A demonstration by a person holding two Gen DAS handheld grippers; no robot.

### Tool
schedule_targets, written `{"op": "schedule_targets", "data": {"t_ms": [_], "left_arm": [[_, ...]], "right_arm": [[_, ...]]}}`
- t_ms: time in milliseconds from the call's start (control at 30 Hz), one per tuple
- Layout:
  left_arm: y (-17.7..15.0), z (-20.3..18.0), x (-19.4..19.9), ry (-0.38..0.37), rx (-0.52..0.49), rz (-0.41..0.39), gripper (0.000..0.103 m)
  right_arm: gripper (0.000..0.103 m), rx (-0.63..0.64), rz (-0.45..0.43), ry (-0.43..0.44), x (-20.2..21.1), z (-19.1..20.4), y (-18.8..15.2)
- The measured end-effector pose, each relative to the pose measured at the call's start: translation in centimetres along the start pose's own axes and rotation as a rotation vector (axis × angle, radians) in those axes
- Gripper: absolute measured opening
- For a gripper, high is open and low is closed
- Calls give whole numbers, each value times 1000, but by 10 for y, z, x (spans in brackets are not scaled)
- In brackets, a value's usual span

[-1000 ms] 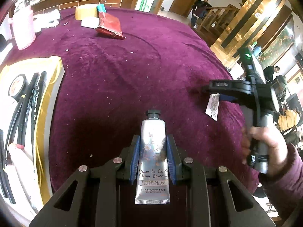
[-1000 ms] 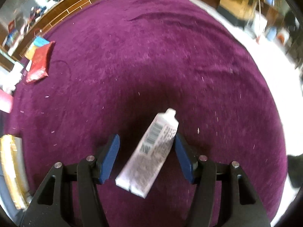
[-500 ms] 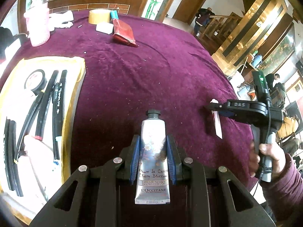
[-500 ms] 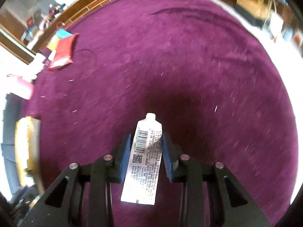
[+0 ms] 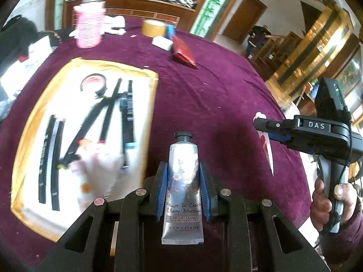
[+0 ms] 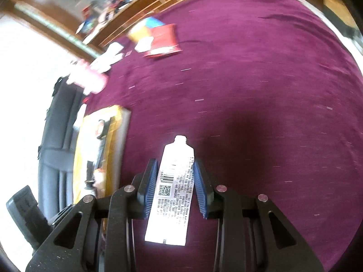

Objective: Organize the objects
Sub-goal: 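Carry the cream tube and white tube to the tray with both grippers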

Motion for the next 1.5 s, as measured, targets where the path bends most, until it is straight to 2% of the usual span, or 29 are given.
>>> {"op": "schedule_targets", "data": {"t_ms": [133, 400, 667, 1100, 1500], "left_arm": [[-6, 27, 16, 27, 41, -24, 23], [-13, 73, 45, 96, 67, -69, 23], [-27, 109, 52, 146, 70, -63, 23], [-33, 122, 44, 146, 36, -29, 23], [-34, 125, 36, 140, 27, -9, 23]], "right_arm": [[29, 78, 35, 6, -19, 45, -16], [30, 186, 73, -6, -49, 108, -43], [30, 347, -4, -107, -67, 160, -71], [30, 577, -161, -322, -84, 193, -101], [30, 652, -262, -408, -85, 203, -107]]}}
Point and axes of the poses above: each gripper's, at about its wrist camera, not at the fingertips, and x roughly against the way its jaws point, z to its left, y to its top, the point moved 3 cm from there along -x, roughly the way its jaws point, and after that the axes turned 12 degrees about -x, right-handed, at the moved point
